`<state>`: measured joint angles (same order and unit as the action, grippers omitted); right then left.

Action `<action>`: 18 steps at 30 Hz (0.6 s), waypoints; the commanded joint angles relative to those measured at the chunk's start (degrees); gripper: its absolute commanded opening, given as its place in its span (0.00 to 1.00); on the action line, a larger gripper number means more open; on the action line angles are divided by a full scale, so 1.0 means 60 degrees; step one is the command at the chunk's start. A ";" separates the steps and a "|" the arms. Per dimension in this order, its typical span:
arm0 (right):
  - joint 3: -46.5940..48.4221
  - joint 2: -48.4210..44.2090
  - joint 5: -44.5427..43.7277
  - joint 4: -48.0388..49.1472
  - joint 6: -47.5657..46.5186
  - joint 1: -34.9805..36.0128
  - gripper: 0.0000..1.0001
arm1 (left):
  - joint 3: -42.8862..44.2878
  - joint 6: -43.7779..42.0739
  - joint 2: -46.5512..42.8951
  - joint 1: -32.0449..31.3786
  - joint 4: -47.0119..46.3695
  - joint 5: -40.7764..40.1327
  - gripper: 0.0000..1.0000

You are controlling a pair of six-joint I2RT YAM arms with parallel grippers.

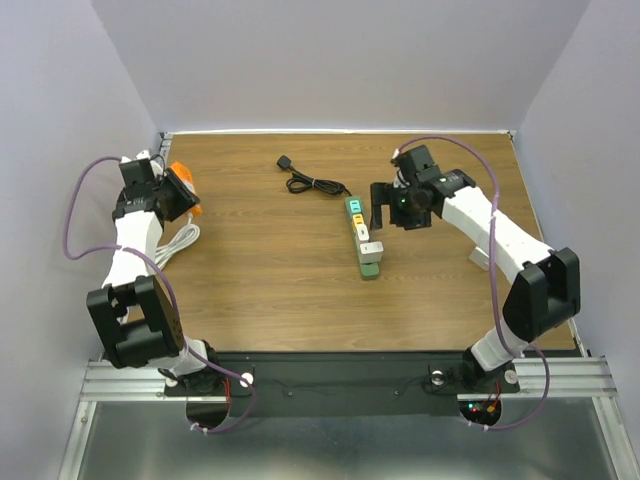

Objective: Pull the plug off the socket

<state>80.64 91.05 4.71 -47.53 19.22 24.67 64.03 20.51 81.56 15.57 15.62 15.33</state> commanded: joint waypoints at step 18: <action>0.2057 0.2694 -0.1882 0.0363 -0.0011 0.1543 1.00 | -0.2117 -0.0167 -0.1521 -0.0398 -0.0479 0.2615 0.99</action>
<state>90.13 104.42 -2.22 -46.65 19.22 33.12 52.56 19.22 77.84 13.50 13.06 28.40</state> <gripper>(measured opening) 0.998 0.986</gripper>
